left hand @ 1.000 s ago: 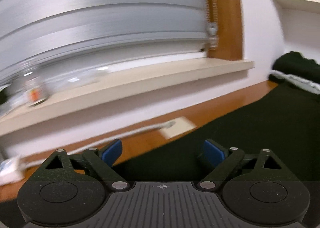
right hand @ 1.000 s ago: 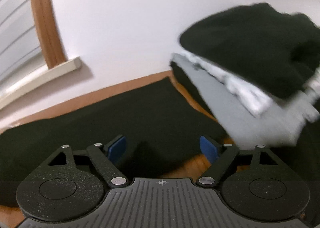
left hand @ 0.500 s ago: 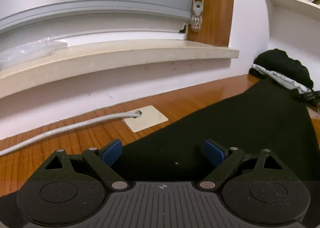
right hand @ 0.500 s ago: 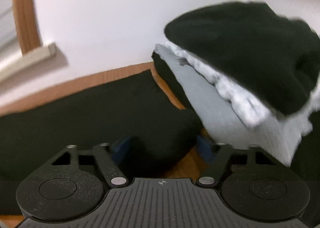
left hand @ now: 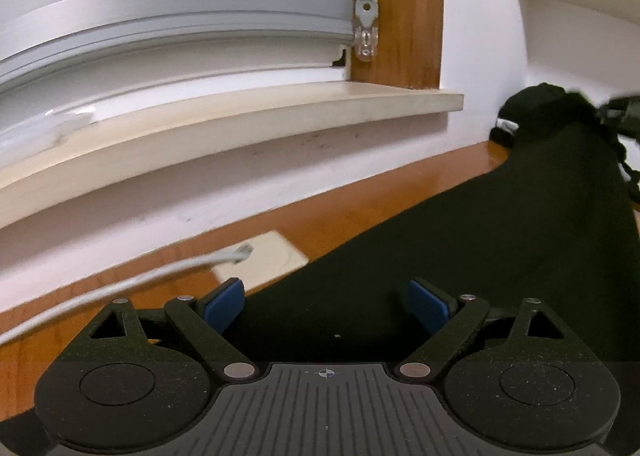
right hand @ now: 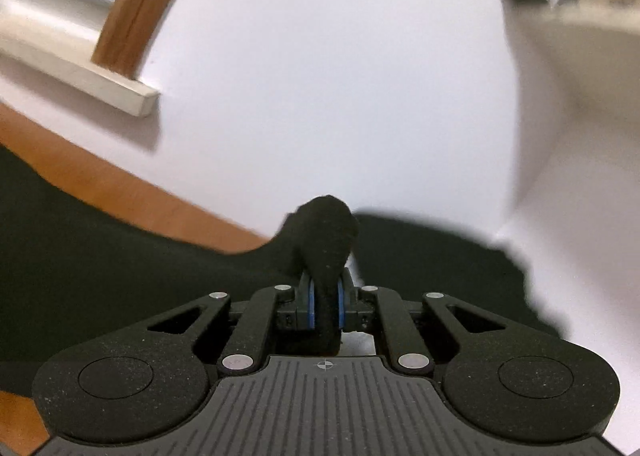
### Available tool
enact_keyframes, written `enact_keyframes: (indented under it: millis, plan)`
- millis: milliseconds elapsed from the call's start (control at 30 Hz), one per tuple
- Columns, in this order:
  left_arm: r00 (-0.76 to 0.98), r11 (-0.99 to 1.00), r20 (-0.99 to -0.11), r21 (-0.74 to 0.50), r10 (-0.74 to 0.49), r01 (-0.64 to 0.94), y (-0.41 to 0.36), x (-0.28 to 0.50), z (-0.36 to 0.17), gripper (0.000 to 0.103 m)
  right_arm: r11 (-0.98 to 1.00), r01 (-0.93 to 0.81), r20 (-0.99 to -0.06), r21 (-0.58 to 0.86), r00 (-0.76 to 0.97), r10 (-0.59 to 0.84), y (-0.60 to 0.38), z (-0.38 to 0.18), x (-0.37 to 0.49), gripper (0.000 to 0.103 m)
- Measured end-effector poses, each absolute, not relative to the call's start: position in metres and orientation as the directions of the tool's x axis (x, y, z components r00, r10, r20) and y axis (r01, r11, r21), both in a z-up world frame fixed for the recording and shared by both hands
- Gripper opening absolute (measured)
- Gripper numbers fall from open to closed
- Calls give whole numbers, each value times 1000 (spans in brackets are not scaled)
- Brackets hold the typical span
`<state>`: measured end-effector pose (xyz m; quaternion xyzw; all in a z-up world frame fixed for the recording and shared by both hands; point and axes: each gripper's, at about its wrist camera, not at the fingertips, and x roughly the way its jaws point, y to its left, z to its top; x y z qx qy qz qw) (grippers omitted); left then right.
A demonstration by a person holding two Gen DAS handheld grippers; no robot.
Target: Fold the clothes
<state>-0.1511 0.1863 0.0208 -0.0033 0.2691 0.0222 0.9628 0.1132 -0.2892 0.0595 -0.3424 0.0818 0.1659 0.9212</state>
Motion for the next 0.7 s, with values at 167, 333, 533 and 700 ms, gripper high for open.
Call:
enact_keyframes:
  millis: [167,333,533,700]
  plan:
    - [885,999,-465,-43,-5,-17,160,-115,41,91,568,-123,-75,-814,991,108,-309,96,142,10]
    - [890,995,-446,-36,-97,90,121,-91,51,92,743,42,-125,-668,978,-168,-400,116,204,19]
    - [846,986,-519,34,-120,161,96,-75,28,92,857,-13,-273,-514,951,-149,-449,89,201,73]
    - [838,986,-536,54,-104,157,97,-79,24,92,881,-179,-286,-438,957,52,-425,82,164,82]
